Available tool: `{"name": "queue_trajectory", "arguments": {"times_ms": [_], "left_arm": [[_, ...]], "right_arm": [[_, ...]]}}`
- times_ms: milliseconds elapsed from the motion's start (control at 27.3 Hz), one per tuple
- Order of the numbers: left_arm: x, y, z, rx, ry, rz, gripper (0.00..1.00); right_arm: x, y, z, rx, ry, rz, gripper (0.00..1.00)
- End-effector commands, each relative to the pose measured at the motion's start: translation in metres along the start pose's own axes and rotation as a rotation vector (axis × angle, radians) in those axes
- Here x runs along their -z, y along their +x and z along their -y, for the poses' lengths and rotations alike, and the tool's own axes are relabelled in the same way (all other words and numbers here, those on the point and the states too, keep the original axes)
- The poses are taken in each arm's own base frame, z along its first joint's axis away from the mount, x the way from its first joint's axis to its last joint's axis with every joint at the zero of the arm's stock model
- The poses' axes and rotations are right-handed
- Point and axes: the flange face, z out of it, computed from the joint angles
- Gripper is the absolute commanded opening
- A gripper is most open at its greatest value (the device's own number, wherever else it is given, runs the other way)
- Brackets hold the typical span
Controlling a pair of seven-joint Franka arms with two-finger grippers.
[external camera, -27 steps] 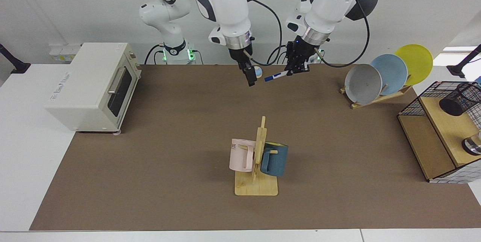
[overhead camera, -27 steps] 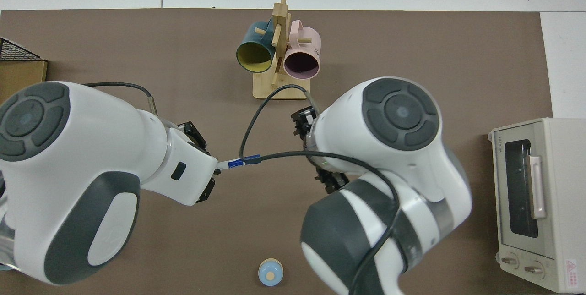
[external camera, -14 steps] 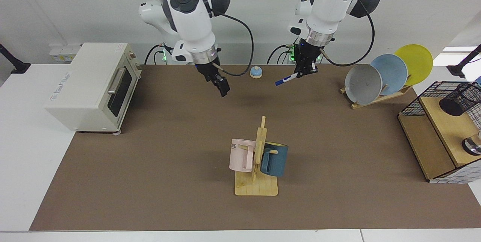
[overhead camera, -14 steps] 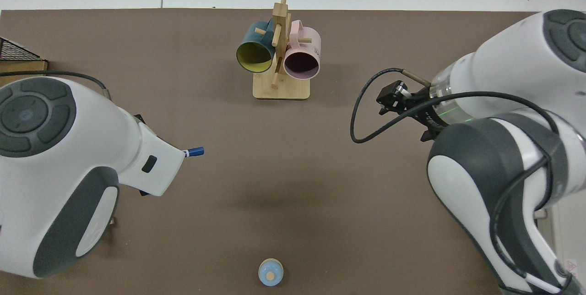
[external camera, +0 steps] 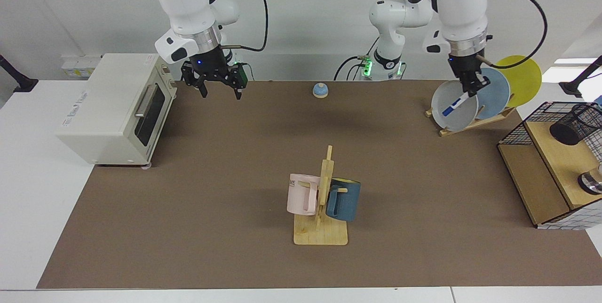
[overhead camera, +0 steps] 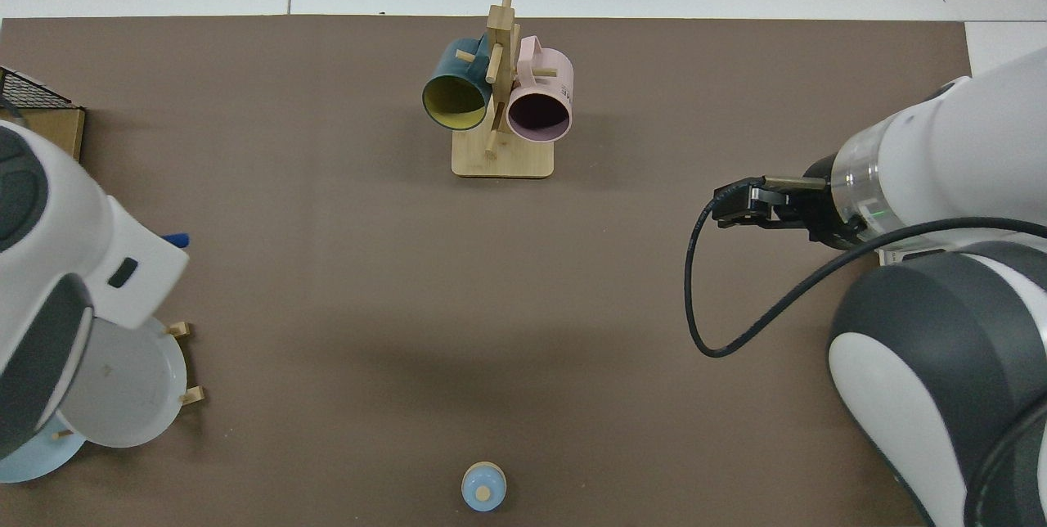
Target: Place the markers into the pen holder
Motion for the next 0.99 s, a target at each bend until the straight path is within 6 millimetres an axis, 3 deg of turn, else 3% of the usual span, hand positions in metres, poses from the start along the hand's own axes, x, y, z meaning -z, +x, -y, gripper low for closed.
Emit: {"name": "queue_trajectory", "arguments": {"times_ms": [0,256,549,732,952], "left_arm": [[0.006,-0.057,0.021,-0.038,0.062,0.106,0.0],[-0.002,-0.111,0.047,-0.11,0.177,0.268,0.0],[-0.025,-0.176,0.067,-0.2,0.236,0.377,0.0],[-0.024,-0.195,0.073,-0.266,0.259,0.486,0.0],[-0.053,-0.21,0.086,-0.311,0.26,0.565,0.0]], "right_arm": [[0.003,-0.004,-0.013,0.069,-0.021,0.008,1.0],[0.006,0.0,-0.027,0.054,-0.035,-0.002,1.0],[0.008,0.004,-0.033,0.094,-0.097,-0.04,1.0],[0.009,0.006,-0.044,0.184,-0.107,-0.02,1.0],[0.013,0.004,-0.054,0.21,-0.115,0.012,1.0]]}}
